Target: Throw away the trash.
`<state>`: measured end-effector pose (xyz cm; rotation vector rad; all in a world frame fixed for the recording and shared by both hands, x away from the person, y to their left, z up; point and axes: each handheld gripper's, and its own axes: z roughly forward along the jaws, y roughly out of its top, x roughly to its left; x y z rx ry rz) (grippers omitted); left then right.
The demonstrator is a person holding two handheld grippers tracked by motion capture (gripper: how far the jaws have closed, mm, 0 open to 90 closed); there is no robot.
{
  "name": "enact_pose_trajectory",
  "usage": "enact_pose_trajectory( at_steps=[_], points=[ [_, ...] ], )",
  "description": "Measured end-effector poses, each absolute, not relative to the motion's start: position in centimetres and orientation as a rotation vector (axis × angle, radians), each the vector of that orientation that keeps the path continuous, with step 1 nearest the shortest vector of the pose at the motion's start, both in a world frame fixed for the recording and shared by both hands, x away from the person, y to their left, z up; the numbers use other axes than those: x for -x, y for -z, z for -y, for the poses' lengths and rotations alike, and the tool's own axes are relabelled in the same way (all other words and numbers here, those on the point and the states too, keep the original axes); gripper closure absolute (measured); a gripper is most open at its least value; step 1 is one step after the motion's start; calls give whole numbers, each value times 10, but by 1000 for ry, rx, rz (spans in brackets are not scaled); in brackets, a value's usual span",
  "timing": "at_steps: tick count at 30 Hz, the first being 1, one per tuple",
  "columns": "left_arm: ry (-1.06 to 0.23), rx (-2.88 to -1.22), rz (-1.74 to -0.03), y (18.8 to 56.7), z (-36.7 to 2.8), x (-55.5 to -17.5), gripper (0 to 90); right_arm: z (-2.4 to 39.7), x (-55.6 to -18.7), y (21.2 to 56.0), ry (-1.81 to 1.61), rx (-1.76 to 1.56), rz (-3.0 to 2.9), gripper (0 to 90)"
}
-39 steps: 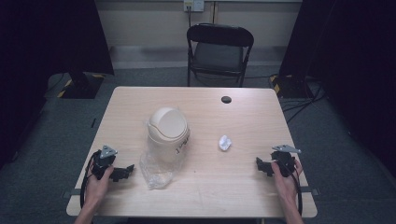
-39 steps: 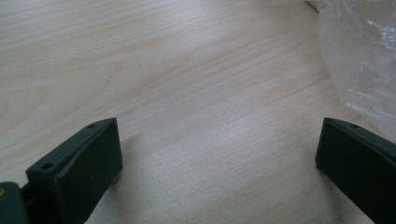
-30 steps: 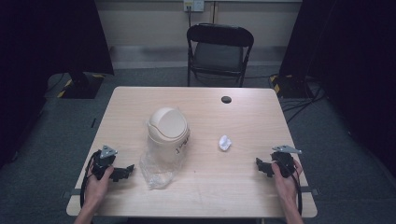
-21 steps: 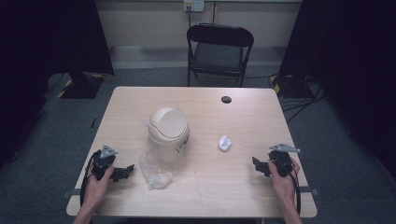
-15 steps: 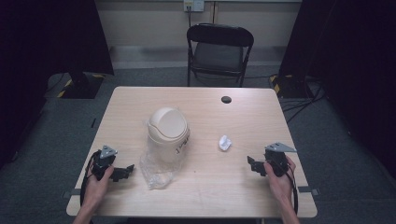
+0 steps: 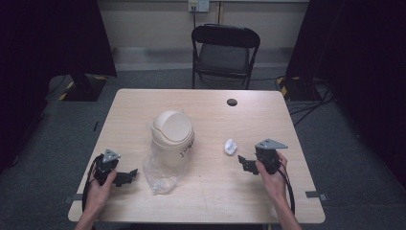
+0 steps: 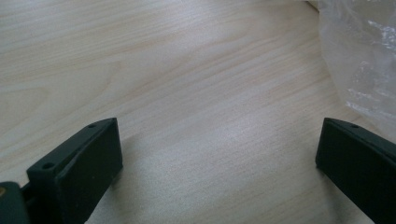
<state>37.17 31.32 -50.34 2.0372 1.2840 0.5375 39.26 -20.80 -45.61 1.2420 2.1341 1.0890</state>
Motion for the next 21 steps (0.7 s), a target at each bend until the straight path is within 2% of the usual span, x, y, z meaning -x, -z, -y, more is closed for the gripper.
enact_pose_trajectory(
  at_steps=[21],
  points=[
    [-535,-2036,-1285,503,-313,-372,0,154,-418,433,-1169,-1111,-2208,178]
  ],
)
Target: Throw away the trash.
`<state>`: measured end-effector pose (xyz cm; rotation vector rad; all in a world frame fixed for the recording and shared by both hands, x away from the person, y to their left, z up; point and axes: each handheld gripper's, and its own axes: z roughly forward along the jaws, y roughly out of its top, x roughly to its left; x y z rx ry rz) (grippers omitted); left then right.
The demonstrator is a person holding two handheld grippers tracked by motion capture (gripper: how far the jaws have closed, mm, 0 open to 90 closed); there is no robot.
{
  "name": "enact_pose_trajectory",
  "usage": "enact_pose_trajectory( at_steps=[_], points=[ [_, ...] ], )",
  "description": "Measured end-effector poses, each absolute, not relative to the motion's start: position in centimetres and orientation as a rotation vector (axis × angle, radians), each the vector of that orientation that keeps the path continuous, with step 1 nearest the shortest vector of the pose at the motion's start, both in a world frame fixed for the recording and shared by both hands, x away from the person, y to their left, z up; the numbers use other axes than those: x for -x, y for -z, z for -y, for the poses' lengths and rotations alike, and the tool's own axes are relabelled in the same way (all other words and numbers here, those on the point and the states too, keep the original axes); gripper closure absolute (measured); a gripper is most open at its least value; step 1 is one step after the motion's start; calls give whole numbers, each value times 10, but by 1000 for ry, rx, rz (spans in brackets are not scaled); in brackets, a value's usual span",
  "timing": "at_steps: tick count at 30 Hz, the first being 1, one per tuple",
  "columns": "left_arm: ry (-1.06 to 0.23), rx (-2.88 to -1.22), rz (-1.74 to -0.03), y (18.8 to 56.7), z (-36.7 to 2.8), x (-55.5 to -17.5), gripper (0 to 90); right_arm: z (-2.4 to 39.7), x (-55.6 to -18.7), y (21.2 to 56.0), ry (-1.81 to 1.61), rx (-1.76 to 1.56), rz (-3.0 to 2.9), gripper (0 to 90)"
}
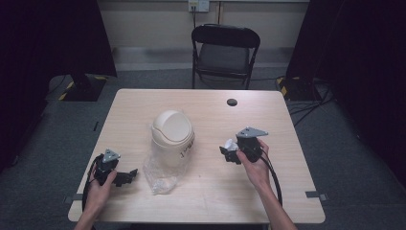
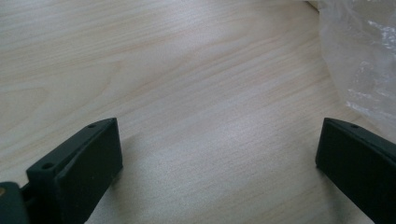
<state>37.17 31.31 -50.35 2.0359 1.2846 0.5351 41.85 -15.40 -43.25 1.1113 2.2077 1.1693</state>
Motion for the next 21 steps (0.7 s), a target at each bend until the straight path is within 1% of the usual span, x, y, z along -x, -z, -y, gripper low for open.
enact_pose_trajectory(
  at_steps=[7,21],
  points=[
    [-535,-2036,-1285,503,-313,-372,0,136,-423,421,-1214,-1061,-2238,167],
    [-536,-2036,-1284,503,-313,-372,0,99,-445,399,-1280,-988,-2269,149]
  ],
)
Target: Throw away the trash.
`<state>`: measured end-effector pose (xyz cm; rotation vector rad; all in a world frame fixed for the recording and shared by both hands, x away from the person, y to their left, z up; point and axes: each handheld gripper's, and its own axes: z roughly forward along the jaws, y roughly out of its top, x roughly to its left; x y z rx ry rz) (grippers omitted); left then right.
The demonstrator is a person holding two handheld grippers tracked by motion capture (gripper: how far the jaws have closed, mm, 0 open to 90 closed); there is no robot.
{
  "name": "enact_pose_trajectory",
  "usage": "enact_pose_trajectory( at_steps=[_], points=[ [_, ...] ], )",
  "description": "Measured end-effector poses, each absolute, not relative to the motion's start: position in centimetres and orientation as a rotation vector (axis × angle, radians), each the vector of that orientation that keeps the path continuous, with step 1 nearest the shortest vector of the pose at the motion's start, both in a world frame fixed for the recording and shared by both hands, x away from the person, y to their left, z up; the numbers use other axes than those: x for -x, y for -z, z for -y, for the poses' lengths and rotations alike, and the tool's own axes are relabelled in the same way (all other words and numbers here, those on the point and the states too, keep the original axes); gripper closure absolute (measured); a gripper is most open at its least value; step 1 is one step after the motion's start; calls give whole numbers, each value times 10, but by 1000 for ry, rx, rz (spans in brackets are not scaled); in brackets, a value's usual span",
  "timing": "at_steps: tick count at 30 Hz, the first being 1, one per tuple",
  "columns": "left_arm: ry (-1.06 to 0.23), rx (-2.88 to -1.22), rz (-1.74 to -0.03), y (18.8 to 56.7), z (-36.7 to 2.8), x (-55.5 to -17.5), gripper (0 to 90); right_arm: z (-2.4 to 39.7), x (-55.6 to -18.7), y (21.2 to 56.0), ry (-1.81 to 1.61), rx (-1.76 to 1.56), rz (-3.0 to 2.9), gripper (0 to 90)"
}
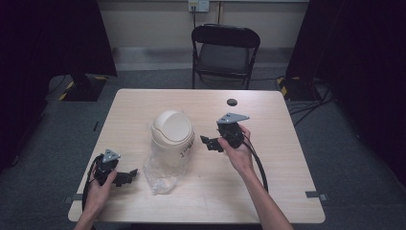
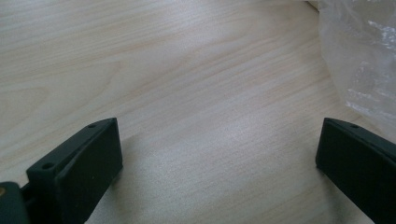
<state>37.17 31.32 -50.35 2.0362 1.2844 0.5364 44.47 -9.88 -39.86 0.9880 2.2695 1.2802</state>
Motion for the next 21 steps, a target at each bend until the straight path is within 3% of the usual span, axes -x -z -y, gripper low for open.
enact_pose_trajectory(
  at_steps=[12,21],
  points=[
    [-536,-2036,-1285,503,-313,-372,0,69,-456,376,-1336,-895,-2305,146],
    [-536,-2036,-1284,503,-313,-372,0,53,-468,384,-1350,-912,-2313,142]
  ],
)
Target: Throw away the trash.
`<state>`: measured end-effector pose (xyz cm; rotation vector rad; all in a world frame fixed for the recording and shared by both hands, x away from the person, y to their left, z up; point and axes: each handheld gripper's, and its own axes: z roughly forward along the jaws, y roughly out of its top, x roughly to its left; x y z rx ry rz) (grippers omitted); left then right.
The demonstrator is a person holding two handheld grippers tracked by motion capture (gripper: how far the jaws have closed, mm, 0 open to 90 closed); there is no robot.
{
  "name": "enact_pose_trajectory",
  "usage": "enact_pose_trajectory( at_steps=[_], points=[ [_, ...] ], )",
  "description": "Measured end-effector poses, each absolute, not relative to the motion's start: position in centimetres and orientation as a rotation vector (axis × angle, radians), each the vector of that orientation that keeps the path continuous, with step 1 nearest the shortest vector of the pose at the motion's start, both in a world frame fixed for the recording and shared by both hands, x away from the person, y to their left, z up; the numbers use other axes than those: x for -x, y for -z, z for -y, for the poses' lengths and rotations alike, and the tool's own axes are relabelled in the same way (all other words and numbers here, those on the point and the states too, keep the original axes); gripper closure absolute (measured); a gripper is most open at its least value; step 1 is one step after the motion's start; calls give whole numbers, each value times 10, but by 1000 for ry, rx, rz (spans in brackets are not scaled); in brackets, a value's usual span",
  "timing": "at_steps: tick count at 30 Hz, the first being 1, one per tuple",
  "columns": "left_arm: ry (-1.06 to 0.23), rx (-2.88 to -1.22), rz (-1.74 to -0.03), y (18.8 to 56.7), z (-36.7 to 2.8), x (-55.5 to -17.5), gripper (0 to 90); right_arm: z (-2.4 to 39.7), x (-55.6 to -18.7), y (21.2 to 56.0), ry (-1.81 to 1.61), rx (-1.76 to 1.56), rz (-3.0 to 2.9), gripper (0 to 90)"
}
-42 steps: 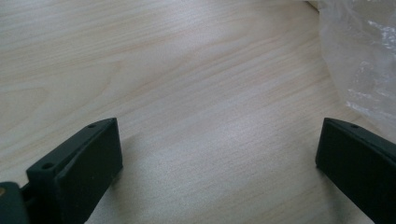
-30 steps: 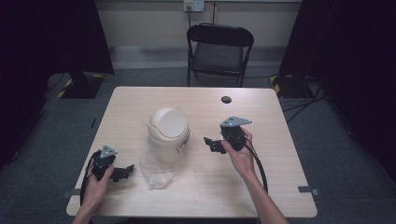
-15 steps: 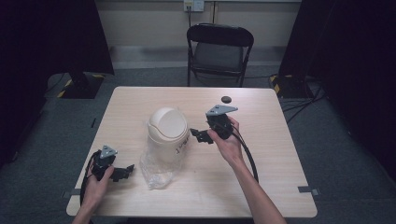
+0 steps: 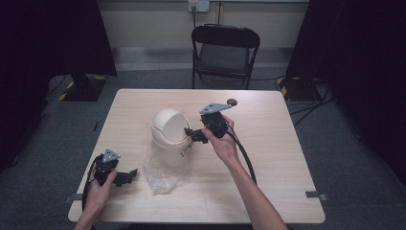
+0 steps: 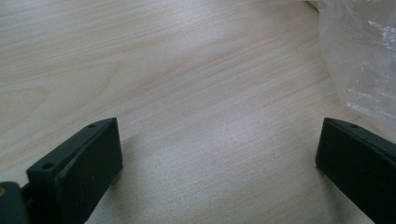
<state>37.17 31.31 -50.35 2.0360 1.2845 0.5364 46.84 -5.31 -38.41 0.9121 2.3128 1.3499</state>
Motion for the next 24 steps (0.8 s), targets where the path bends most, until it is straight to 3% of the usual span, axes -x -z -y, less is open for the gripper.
enact_pose_trajectory(
  at_steps=[24],
  points=[
    [-537,-2036,-1284,503,-313,-372,0,34,-491,398,-1300,-962,-2337,150]
  ],
)
